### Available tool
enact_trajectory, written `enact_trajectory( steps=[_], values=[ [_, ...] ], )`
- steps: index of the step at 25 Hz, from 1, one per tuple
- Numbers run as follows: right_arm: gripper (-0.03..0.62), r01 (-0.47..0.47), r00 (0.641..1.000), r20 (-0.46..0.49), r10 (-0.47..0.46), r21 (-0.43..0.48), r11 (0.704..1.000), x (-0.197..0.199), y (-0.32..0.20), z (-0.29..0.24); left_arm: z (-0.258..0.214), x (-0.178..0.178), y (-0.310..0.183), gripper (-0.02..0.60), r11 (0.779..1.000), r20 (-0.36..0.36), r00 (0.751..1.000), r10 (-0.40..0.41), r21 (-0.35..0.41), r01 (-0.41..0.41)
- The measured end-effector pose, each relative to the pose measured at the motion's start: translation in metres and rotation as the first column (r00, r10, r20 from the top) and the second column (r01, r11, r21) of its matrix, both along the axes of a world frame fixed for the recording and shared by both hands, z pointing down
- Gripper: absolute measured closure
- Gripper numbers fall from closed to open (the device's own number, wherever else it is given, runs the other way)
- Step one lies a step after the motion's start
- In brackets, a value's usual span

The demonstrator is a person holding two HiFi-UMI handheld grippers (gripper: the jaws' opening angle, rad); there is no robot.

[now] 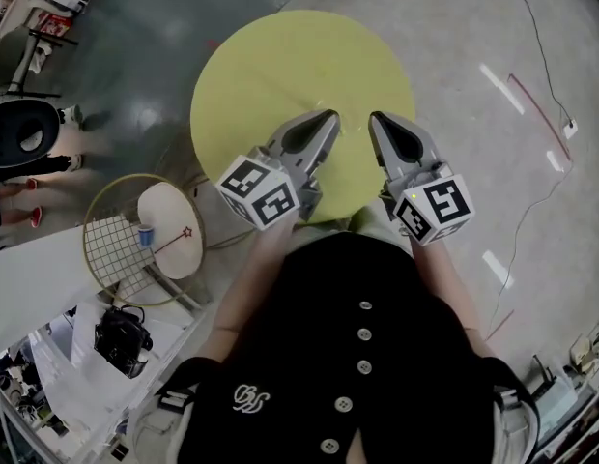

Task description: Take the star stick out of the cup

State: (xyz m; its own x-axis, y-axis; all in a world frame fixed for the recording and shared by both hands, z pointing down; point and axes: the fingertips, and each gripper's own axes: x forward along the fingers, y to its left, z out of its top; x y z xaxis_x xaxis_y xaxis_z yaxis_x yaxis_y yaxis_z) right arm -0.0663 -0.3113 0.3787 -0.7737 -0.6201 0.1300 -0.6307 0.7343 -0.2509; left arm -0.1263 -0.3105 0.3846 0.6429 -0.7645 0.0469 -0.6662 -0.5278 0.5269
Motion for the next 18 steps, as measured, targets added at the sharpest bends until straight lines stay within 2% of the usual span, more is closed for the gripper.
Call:
enact_trajectory(
  steps=[12, 18],
  values=[
    [0.591, -0.05, 0.998, -0.041, 0.048, -0.042, 0.998, -0.005, -0.036, 0.015, 0.023, -0.017, -0.035, 0.563, 0.998, 0.017, 0.999, 0.049, -0.041, -0.049],
    [0.591, -0.059, 0.997, -0.05, 0.055, -0.091, 0.994, -0.016, -0.035, 0.03, 0.033, -0.027, -0.044, 0.563, 0.998, 0.066, 0.996, 0.052, -0.04, -0.049]
  ],
)
